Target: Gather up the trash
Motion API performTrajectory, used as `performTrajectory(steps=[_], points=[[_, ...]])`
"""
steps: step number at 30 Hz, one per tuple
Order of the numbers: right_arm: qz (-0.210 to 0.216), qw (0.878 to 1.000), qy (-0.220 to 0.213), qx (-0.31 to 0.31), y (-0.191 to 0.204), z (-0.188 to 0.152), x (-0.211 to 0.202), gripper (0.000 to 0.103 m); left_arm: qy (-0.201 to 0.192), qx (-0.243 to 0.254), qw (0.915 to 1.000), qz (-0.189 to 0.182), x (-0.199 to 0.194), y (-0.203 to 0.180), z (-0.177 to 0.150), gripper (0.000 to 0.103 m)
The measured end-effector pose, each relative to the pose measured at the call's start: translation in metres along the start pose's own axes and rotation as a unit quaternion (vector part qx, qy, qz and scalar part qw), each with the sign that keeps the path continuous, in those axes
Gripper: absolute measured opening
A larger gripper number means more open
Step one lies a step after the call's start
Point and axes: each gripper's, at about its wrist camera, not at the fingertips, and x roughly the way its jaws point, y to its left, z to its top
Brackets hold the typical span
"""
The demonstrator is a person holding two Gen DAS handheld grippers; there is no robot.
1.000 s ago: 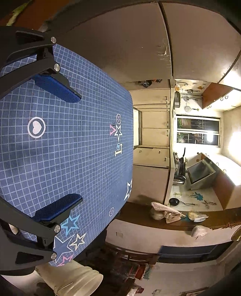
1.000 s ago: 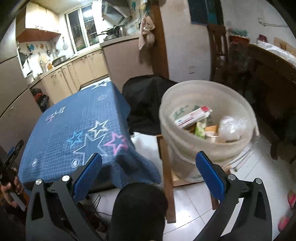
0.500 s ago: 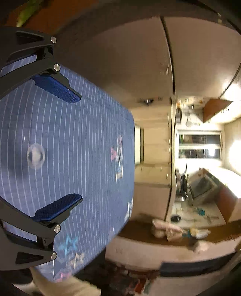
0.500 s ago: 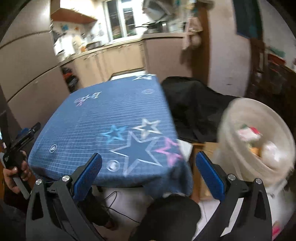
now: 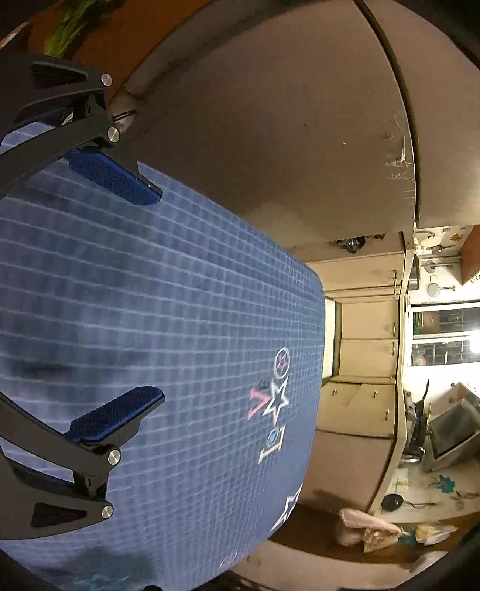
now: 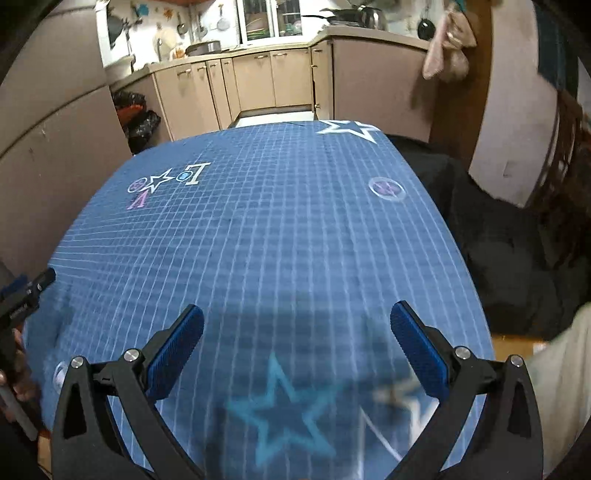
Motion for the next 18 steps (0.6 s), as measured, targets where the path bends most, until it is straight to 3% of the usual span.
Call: performTrajectory(steps=[6, 10, 15, 18], points=[[-0.022, 0.996, -0.083, -0.011, 0.011, 0.002, -0.041, 0.098, -0.070, -0.013, 0.9973, -0.020, -0.036, -0.004, 0.012, 0.098], [-0.051, 0.987, -0.150, -0.005, -0.001, -0.011, -0.105, 0.098, -0.161, 0.004, 0.9854, -0.056, -0.093, -0.034, 0.008, 0.098], [-0.058, 0.978, -0.199, 0.003, -0.012, -0.035, -0.175, 0.098, -0.178, -0.006, 0.9792, -0.096, -0.149, -0.058, -0.002, 0.098], [-0.080, 0.970, -0.231, 0.003, -0.015, -0.044, -0.208, 0.098, -0.183, -0.008, 0.9779, -0.100, -0.184, -0.064, -0.009, 0.098]])
